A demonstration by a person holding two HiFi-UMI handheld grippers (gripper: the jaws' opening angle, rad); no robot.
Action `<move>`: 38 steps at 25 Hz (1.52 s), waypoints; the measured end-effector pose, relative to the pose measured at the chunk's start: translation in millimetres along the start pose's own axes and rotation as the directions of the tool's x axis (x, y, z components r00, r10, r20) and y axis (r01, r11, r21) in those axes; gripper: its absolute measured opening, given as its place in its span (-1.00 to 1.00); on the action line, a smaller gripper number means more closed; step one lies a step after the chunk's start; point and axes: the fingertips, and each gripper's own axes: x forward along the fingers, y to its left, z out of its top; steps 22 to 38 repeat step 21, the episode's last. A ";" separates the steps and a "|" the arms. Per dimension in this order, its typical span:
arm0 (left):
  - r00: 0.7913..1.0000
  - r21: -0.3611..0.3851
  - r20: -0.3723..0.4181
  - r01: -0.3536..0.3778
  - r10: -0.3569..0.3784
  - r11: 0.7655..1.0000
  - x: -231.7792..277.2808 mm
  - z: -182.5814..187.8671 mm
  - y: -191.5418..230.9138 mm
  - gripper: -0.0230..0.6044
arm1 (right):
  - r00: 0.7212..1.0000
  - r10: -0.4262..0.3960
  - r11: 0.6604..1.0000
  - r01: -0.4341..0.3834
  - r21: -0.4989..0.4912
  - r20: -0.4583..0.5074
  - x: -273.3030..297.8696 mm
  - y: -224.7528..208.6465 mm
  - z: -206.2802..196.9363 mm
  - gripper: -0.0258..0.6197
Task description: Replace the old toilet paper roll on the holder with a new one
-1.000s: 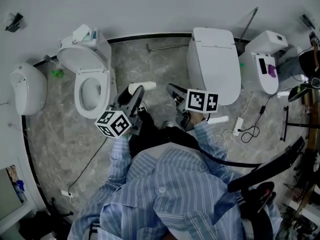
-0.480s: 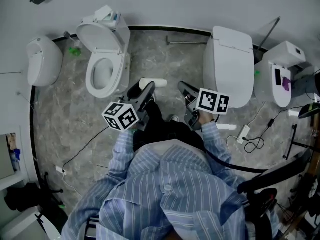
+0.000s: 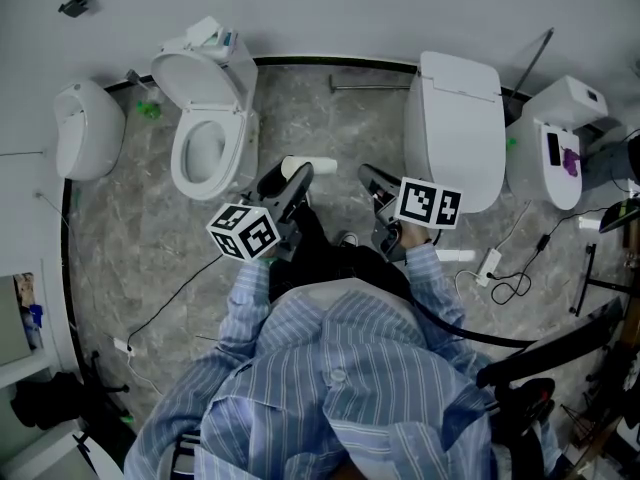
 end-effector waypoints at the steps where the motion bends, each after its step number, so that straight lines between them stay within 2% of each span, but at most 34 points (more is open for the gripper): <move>1: 1.000 0.000 0.000 0.003 -0.003 1.000 0.4 0.5 -0.4 -0.33 | 1.000 -0.003 1.000 0.003 0.001 0.002 -0.7 -0.6 0.5 -0.86; 8: 1.000 -0.003 0.000 0.018 -0.018 1.000 -2.3 -1.1 1.3 -0.33 | 1.000 -0.029 1.000 0.029 0.011 0.000 3.4 -7.6 -2.8 -0.86; 21: 1.000 -0.021 0.024 -0.005 0.006 1.000 2.1 14.3 31.4 -0.33 | 0.999 -0.036 0.999 0.036 -0.006 -0.040 35.3 -7.5 8.6 -0.86; 38: 1.000 -0.021 0.024 -0.005 0.006 1.000 2.1 14.3 31.4 -0.33 | 0.999 -0.036 0.999 0.036 -0.006 -0.040 35.3 -7.5 8.6 -0.86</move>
